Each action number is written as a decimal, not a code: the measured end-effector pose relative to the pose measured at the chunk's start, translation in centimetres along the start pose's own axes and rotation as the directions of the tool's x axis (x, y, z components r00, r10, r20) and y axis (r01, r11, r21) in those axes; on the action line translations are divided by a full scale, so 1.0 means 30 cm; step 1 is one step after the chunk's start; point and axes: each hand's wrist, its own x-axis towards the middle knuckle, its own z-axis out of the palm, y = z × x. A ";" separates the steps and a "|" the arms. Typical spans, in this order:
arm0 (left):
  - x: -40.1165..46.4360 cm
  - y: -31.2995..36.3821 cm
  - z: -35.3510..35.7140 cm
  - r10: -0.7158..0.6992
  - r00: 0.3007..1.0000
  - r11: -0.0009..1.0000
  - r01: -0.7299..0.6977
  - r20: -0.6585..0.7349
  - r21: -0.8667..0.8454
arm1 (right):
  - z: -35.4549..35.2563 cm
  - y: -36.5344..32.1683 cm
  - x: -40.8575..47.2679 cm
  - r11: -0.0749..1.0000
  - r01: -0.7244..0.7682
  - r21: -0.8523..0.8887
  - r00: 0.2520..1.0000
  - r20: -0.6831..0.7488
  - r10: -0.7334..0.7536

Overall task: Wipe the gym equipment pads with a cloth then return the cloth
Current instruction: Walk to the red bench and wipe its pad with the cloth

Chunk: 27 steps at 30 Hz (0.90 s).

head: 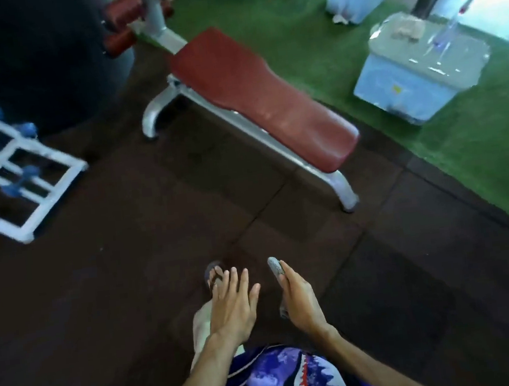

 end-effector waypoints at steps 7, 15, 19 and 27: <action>0.526 0.088 -0.290 0.222 0.951 0.958 -0.253 0.213 0.132 | -0.107 -0.216 0.365 0.922 -0.148 0.358 0.941 -0.235 0.242; 1.000 0.230 -0.539 0.267 0.915 0.950 -0.303 0.303 0.077 | -0.202 -0.382 0.718 0.896 -0.154 0.418 0.829 -0.438 0.347; 1.224 0.314 -0.554 0.221 0.918 0.971 -0.238 0.329 0.012 | -0.285 -0.390 0.911 0.859 -0.170 0.483 0.808 -0.430 0.402; 1.680 0.590 -0.543 0.192 0.924 0.981 -0.189 0.330 -0.043 | -0.535 -0.305 1.361 0.846 -0.253 0.470 0.790 -0.405 0.461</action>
